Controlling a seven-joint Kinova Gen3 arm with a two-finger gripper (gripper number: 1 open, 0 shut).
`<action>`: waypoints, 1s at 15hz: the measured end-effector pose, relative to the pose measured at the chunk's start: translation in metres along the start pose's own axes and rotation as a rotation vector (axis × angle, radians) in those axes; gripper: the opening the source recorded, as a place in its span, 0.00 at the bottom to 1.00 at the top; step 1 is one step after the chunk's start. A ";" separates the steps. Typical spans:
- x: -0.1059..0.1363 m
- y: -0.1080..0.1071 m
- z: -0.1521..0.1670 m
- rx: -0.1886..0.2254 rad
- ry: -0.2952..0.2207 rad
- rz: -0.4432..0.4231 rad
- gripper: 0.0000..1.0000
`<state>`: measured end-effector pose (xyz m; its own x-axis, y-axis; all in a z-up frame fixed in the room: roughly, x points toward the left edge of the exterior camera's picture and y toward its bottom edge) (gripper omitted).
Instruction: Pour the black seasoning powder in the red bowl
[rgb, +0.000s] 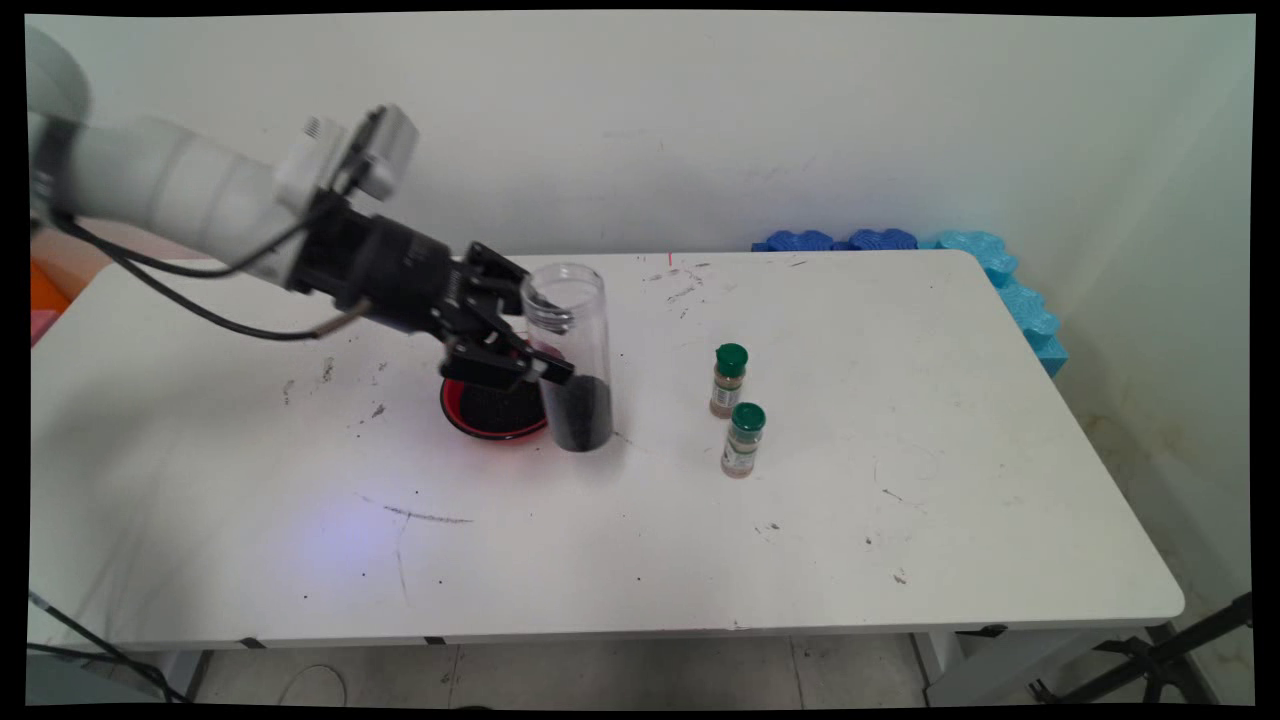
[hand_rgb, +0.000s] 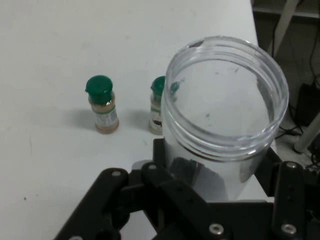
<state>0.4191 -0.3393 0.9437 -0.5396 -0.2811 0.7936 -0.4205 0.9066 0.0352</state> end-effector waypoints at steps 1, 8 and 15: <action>0.003 0.001 -0.009 -0.004 0.001 0.015 0.00; 0.014 0.010 -0.057 -0.034 -0.008 0.065 0.00; 0.009 0.001 -0.071 -0.005 -0.056 -0.137 0.00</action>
<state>0.4658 -0.3186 0.9944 -0.5169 -0.4197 0.7461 -0.4901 0.8597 0.1441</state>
